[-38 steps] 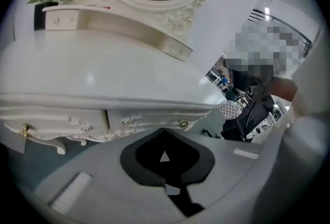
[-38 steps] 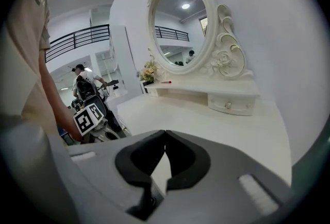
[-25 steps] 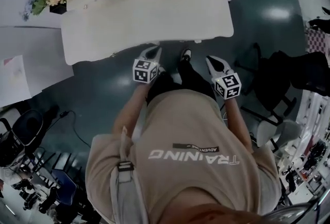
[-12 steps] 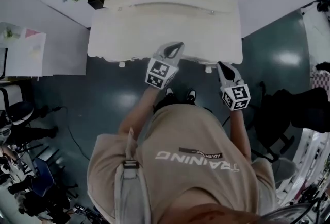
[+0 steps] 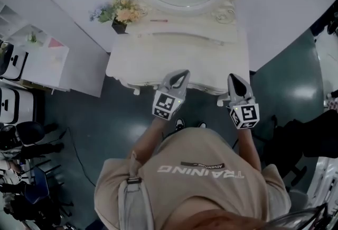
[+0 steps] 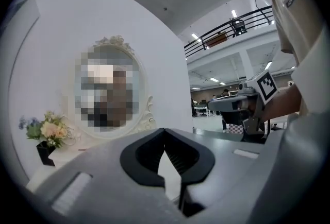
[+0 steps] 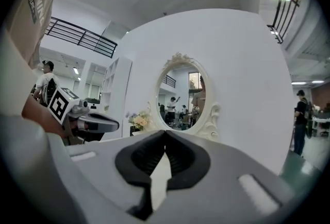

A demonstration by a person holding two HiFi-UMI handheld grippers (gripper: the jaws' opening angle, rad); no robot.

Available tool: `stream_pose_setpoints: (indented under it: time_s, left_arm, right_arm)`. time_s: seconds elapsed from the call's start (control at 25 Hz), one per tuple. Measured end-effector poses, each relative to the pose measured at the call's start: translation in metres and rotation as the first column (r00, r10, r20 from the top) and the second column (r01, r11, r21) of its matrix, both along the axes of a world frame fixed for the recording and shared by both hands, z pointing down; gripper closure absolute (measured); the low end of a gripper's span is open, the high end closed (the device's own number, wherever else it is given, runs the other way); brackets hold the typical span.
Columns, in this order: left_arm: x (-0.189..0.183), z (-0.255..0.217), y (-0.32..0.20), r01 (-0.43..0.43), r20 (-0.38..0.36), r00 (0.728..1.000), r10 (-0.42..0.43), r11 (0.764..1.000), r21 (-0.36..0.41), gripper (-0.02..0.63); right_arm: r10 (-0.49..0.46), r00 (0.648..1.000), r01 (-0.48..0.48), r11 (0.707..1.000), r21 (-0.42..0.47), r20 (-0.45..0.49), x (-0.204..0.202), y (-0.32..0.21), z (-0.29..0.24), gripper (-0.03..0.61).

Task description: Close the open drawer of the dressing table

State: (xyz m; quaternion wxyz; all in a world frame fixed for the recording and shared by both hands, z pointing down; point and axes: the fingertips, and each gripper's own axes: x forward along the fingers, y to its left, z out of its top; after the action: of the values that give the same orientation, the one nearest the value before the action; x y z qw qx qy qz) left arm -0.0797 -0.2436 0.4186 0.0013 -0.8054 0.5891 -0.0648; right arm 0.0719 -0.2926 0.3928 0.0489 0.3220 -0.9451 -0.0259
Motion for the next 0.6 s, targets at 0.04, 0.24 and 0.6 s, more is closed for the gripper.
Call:
stream_pose_setpoints:
  time_s: [0.04,0.24,0.6]
  left_arm:
    - [0.000,0.004,0.005,0.008,-0.010,1.000,-0.008,1.000,-0.011,0.614]
    - [0.009,0.003,0.019,0.026,-0.032,0.999,-0.027,0.999,-0.024,0.614]
    - [0.027,-0.027,0.007,-0.002,0.002,1.000,0.002,0.999,0.032,0.614]
  right_arm:
    - [-0.003,1.000,0.003,1.000,-0.003,0.003,0.001,0.000,-0.001,0.575]
    - [-0.056,0.998,0.056,0.997,-0.053,0.009,0.004,0.003,-0.002,0.575]
    - [-0.154,0.985,0.156,0.987,0.027,-0.074,0.002,0.016,-0.023,0.575]
